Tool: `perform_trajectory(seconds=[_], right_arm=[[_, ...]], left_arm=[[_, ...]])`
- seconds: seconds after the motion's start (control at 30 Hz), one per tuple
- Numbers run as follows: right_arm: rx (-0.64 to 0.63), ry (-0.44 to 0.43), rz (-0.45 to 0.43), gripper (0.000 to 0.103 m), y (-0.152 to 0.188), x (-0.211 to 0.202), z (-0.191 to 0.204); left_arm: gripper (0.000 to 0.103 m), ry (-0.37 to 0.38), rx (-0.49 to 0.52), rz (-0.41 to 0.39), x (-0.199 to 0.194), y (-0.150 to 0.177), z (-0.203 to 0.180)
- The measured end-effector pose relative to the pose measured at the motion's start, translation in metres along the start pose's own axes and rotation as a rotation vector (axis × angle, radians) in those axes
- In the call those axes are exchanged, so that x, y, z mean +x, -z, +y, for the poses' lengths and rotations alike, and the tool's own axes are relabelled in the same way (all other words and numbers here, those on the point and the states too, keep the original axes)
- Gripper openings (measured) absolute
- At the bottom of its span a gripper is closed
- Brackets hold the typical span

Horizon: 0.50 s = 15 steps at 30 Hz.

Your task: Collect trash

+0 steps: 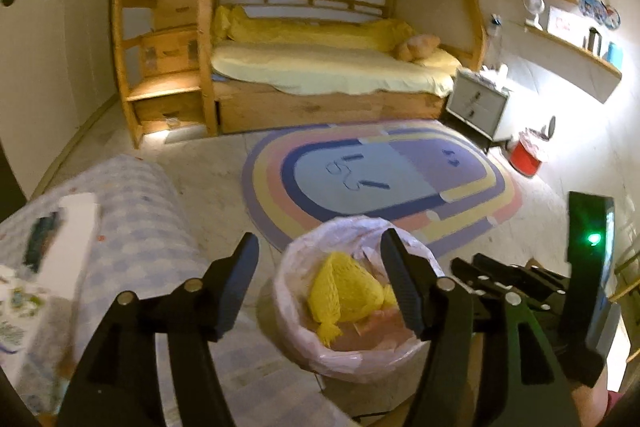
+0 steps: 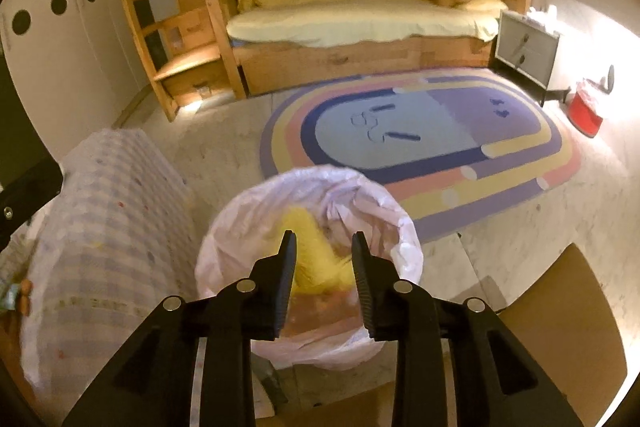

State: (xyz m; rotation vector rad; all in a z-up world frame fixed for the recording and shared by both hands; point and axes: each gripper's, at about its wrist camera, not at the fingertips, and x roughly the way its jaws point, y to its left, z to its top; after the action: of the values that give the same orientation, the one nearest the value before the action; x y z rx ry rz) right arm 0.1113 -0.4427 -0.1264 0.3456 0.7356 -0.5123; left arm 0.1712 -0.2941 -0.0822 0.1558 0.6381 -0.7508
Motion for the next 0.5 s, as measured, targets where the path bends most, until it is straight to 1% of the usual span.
perform_trajectory(seconds=[0.1,0.17,0.23,0.37,0.43,0.5], right_arm=[[0.002,-0.026,-0.037,0.030,-0.008,-0.028,0.012],[-0.022,-0.058,-0.070,0.030,-0.012,-0.050,0.029],[-0.043,-0.097,-0.087,0.030,-0.014,-0.067,0.047],[-0.108,-0.180,-0.123,0.030,-0.017,-0.101,0.090],[-0.136,-0.216,-0.131,0.031,-0.019,-0.111,0.109],[-0.175,-0.255,-0.139,0.032,-0.020,-0.119,0.134]], left_arm=[[0.062,-0.037,-0.013,-0.043,-0.033,-0.002,0.011],[0.062,-0.065,-0.028,-0.086,-0.063,-0.001,0.024],[0.062,-0.102,-0.041,-0.109,-0.086,0.000,0.037],[0.063,-0.185,-0.081,-0.135,-0.127,0.009,0.067],[0.066,-0.230,-0.092,-0.142,-0.145,0.017,0.084],[0.066,-0.286,-0.108,-0.143,-0.159,0.028,0.104]])
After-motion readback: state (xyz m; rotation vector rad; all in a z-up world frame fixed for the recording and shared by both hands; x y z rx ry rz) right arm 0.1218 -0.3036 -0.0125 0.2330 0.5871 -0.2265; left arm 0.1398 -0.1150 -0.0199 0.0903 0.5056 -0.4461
